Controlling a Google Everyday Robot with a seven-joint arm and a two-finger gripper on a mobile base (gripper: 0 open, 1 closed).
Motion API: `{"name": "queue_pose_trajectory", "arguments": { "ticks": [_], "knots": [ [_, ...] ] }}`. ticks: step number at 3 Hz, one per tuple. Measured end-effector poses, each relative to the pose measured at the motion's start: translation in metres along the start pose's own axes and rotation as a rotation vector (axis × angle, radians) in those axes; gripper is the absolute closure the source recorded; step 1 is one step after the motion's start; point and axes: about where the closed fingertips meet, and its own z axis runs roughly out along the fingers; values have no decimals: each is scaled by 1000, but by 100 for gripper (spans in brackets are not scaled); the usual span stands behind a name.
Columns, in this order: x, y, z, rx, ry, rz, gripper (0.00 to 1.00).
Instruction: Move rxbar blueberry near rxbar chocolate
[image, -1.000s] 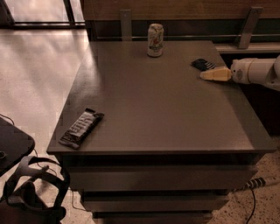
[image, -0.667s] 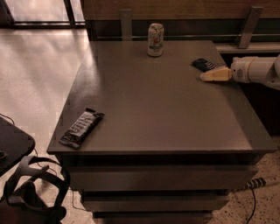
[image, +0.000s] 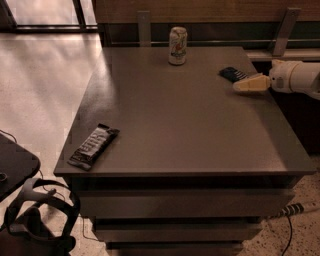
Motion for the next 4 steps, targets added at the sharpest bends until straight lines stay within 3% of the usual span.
{"name": "queue_pose_trajectory", "arguments": {
  "ticks": [3, 4],
  "knots": [
    [17, 31, 11, -116, -3, 27, 0],
    [16, 33, 14, -118, -3, 27, 13]
  ]
}}
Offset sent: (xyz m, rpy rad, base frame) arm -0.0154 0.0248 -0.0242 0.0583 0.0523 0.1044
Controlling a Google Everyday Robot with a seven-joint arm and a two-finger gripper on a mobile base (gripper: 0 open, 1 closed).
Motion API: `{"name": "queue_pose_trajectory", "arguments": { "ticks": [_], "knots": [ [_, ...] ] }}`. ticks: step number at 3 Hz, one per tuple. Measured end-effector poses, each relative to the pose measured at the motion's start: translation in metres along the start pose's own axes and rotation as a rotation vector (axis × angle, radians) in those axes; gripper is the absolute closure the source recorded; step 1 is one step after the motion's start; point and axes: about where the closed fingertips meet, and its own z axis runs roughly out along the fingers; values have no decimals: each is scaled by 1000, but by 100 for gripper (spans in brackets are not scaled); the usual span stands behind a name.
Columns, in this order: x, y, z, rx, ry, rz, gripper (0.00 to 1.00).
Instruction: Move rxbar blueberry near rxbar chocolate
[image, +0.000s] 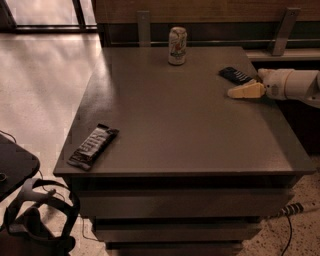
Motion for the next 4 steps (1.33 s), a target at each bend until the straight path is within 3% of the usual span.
{"name": "queue_pose_trajectory", "arguments": {
  "ticks": [2, 3, 4],
  "knots": [
    [0, 2, 2, -4, 0, 0, 67],
    [-5, 1, 1, -5, 0, 0, 100],
    [-5, 1, 0, -5, 0, 0, 100]
  ]
}}
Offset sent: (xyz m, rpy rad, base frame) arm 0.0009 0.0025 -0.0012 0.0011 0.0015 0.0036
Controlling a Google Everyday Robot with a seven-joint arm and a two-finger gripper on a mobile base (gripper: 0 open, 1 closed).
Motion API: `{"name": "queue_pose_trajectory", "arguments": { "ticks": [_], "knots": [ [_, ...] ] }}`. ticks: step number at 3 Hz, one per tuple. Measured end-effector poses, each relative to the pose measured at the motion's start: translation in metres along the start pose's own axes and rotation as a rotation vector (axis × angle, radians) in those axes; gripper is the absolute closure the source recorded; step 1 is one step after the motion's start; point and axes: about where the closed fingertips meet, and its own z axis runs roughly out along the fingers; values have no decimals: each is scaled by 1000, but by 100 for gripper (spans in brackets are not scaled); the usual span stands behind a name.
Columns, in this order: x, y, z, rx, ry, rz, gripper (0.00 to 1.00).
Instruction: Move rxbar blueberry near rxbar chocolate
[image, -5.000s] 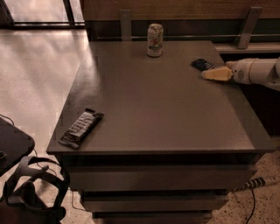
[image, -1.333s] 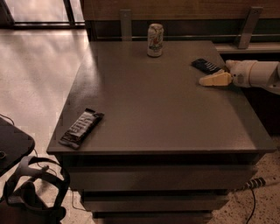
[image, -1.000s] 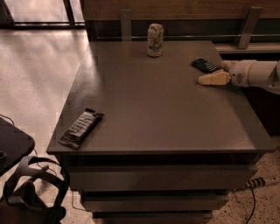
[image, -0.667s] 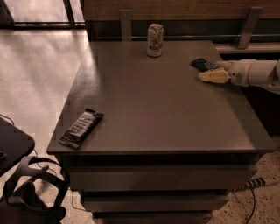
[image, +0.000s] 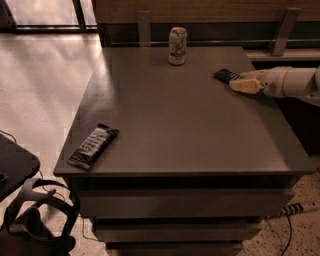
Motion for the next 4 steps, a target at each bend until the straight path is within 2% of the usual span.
{"name": "queue_pose_trajectory", "arguments": {
  "ticks": [1, 3, 4],
  "knots": [
    [0, 0, 0, 0, 0, 0, 100],
    [-47, 9, -43, -154, -64, -54, 100],
    [-68, 21, -66, -199, -86, -72, 100]
  ]
}}
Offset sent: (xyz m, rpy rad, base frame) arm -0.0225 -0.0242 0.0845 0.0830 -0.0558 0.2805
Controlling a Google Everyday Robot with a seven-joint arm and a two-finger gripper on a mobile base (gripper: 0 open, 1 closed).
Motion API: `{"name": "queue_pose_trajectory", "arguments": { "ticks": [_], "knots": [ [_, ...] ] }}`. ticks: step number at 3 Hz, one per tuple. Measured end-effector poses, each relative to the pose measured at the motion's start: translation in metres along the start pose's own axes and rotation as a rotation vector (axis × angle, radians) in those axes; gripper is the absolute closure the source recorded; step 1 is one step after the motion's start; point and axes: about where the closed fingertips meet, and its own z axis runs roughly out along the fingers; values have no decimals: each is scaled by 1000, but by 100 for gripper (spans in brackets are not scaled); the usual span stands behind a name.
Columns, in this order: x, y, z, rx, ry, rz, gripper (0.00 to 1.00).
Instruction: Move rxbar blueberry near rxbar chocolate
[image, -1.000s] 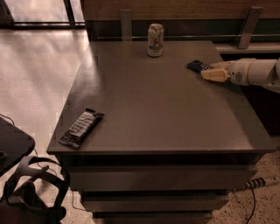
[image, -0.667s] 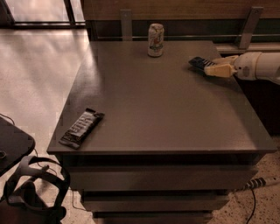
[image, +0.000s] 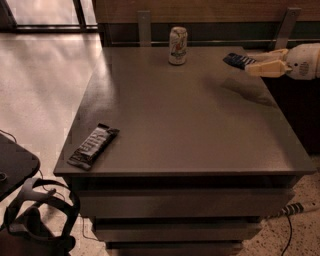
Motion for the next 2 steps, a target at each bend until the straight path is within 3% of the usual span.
{"name": "queue_pose_trajectory", "arguments": {
  "ticks": [1, 2],
  "knots": [
    [-28, 19, -24, -6, -28, -29, 100],
    [-51, 62, -42, -8, -51, -48, 100]
  ]
}}
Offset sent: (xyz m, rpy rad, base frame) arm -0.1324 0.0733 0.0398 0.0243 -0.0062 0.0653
